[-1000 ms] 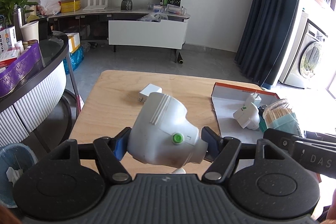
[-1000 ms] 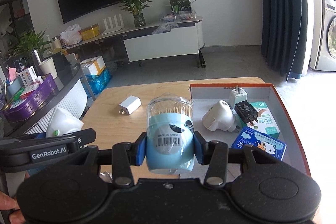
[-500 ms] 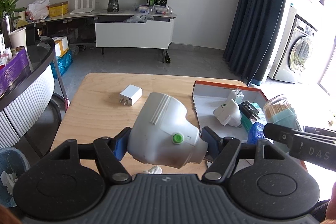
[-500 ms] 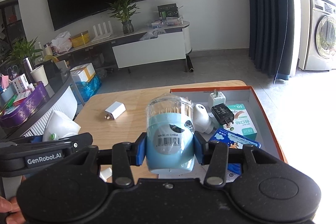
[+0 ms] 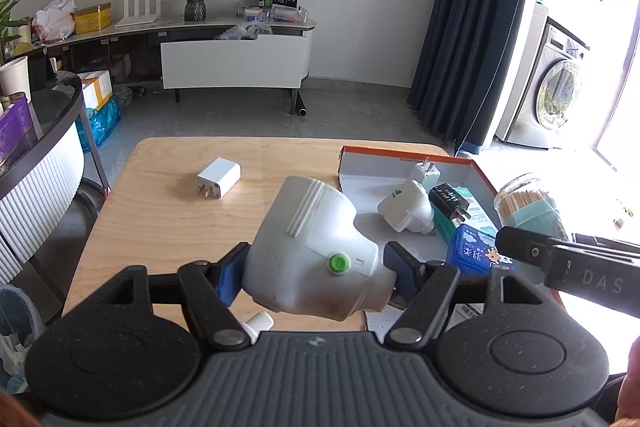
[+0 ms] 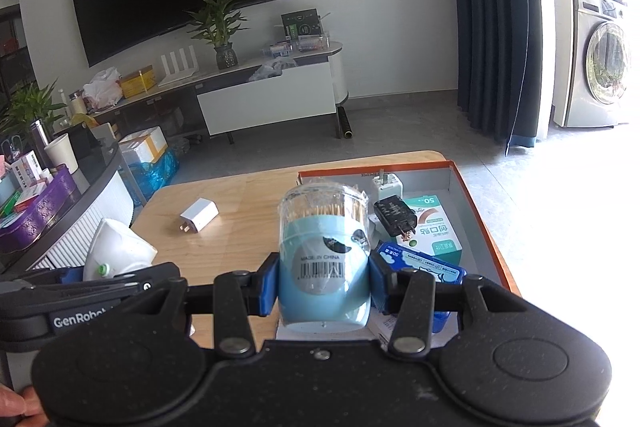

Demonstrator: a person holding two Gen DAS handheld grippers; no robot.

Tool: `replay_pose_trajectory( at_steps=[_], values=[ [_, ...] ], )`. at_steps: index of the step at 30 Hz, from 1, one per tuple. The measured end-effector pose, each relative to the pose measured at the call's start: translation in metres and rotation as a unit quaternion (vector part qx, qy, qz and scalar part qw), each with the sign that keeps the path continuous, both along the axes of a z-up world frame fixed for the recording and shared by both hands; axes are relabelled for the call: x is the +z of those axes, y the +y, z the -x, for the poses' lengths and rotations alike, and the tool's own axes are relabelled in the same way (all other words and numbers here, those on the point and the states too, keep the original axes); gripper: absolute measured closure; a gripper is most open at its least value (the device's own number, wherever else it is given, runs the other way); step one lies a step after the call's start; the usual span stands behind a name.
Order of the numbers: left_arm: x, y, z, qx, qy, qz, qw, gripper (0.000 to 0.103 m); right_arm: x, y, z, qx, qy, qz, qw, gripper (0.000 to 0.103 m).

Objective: Organize rigid objects
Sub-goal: 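Carry the plug-in device and toothpick jar over the orange-rimmed box with both tools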

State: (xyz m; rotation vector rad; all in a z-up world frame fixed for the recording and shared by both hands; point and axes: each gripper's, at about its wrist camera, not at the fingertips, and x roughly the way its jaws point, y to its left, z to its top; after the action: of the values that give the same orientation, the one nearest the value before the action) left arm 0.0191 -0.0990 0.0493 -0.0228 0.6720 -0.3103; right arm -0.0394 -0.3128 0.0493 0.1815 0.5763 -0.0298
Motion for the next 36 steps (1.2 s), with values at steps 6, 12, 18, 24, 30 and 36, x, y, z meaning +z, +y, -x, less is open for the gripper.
replay_pose_trajectory(
  at_steps=[6, 12, 18, 24, 30, 36],
  values=[
    [0.000, -0.006, 0.000, -0.007, -0.001, -0.001, 1.0000, 0.030, -0.001, -0.007, 0.001, -0.008, -0.001, -0.002, 1.000, 0.048],
    [0.000, -0.013, -0.002, -0.017, 0.000, -0.001, 0.9998, 0.030, -0.001, -0.014, 0.004, -0.020, -0.001, -0.003, 1.000, 0.048],
    [0.000, -0.021, -0.001, -0.029, -0.001, -0.001, 0.9996, 0.030, -0.001, -0.022, 0.008, -0.032, -0.003, -0.004, 0.999, 0.048],
    [-0.001, -0.028, 0.000, -0.040, 0.000, -0.003, 0.9992, 0.030, -0.002, -0.029, 0.009, -0.039, -0.002, -0.003, 0.999, 0.048],
    [-0.002, -0.037, 0.002, -0.050, 0.001, -0.005, 0.9987, 0.030, -0.002, -0.036, 0.012, -0.048, -0.001, -0.004, 0.999, 0.048],
    [-0.005, -0.047, 0.002, -0.066, 0.005, -0.007, 0.9978, 0.030, -0.003, -0.043, 0.013, -0.055, 0.001, -0.005, 0.998, 0.048]
  ],
)
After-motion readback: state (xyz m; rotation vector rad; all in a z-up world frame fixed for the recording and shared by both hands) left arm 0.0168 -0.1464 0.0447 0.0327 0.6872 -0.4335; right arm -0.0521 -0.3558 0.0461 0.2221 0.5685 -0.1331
